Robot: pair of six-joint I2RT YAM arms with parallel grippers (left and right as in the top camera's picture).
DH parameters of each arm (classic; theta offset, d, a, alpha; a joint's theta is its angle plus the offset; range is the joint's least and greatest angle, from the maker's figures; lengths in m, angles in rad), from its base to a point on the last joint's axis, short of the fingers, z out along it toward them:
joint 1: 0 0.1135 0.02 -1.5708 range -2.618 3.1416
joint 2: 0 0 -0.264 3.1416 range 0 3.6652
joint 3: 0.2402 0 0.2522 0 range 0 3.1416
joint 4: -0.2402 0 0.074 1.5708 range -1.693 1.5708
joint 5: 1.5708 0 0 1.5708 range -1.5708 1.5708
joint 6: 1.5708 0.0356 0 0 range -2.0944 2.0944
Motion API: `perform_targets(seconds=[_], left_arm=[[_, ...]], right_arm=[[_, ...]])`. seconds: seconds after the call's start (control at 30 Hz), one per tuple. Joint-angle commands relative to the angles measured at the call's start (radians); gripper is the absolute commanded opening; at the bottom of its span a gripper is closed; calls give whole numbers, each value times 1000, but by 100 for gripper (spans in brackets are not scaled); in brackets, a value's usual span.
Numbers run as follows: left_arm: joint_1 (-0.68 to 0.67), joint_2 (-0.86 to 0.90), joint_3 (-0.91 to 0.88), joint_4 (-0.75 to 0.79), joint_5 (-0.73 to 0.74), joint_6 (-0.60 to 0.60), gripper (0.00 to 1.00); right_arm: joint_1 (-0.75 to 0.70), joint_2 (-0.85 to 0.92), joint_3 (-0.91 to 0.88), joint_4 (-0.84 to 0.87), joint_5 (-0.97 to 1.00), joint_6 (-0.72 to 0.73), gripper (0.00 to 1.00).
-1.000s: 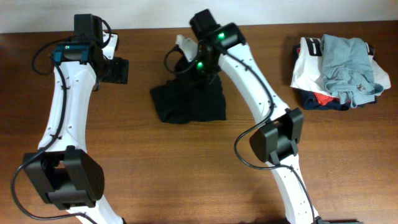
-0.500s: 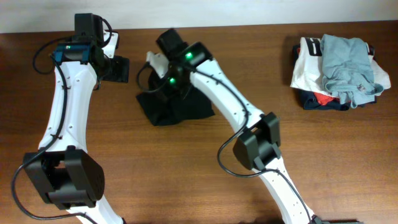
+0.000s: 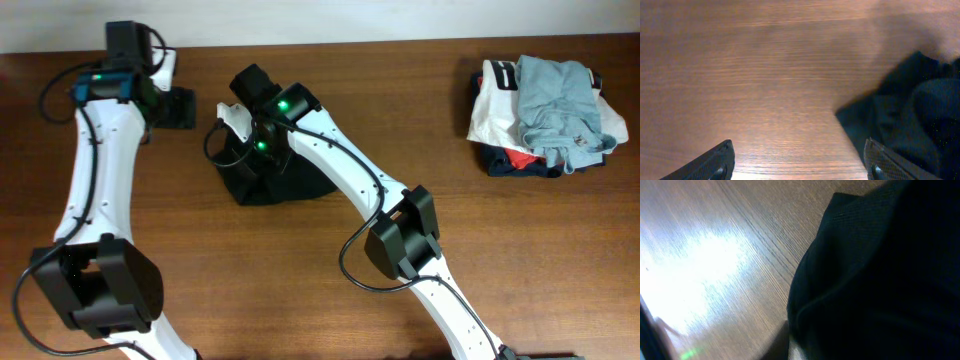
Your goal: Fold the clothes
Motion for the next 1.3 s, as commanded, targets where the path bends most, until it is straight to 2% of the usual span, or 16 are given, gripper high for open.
perform_targets(seconds=[0.0,0.03,0.27,0.47,0.63,0.8,1.0,1.27], left_arm=[[37,-32,18,5,17,-35,82],[42,-32,18,8,24,-34,82],[51,-32,18,16,26,-34,82],[52,-32,17,16,26,-34,82],[55,-32,17,24,23,-34,82],[77,-32,17,43,23,-34,82],[91,-32,17,42,23,-34,82],[94,-32,17,42,23,-34,82]], right_arm=[[18,18,3,4,-5,-9,93],[18,14,5,-3,-10,-9,99],[-4,-70,78,-98,6,-16,99],[-74,-135,151,-122,237,22,99],[-154,-114,137,-113,256,21,100],[-174,-79,72,-45,222,-6,91],[-167,-65,-20,71,147,-24,85],[-166,-65,-182,204,146,-24,73]])
